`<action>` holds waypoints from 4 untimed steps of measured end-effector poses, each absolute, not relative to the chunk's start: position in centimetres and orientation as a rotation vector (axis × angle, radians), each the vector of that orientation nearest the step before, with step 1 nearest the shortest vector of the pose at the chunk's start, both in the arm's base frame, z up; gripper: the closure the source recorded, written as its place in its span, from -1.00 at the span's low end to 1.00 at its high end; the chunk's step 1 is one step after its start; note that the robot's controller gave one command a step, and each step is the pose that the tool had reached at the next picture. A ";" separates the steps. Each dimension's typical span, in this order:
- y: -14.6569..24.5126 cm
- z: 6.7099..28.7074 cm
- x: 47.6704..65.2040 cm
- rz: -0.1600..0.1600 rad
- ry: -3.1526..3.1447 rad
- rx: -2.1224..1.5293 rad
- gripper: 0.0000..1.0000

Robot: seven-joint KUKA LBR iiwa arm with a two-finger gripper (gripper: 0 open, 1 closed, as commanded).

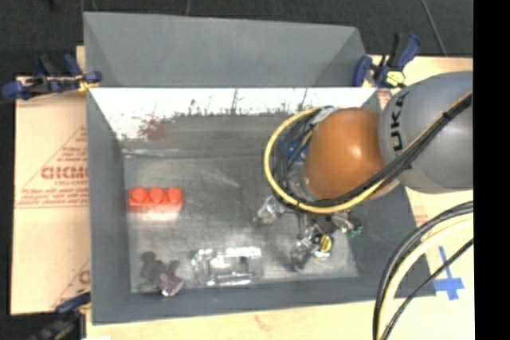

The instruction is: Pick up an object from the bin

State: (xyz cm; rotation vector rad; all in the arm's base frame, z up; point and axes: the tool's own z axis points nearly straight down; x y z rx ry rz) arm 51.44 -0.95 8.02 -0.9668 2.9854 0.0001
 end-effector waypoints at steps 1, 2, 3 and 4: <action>-4.5 7.4 50.3 0.000 2.978 -0.944 -1.00; -9.4 13.5 50.6 -0.009 2.929 -1.117 -1.00; -11.4 7.3 51.0 -0.001 2.716 -1.562 -1.00; -11.5 7.5 51.2 -0.007 2.714 -1.558 1.00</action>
Offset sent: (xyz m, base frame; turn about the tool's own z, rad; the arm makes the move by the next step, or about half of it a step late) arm -0.0163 -0.0371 -0.0102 0.0100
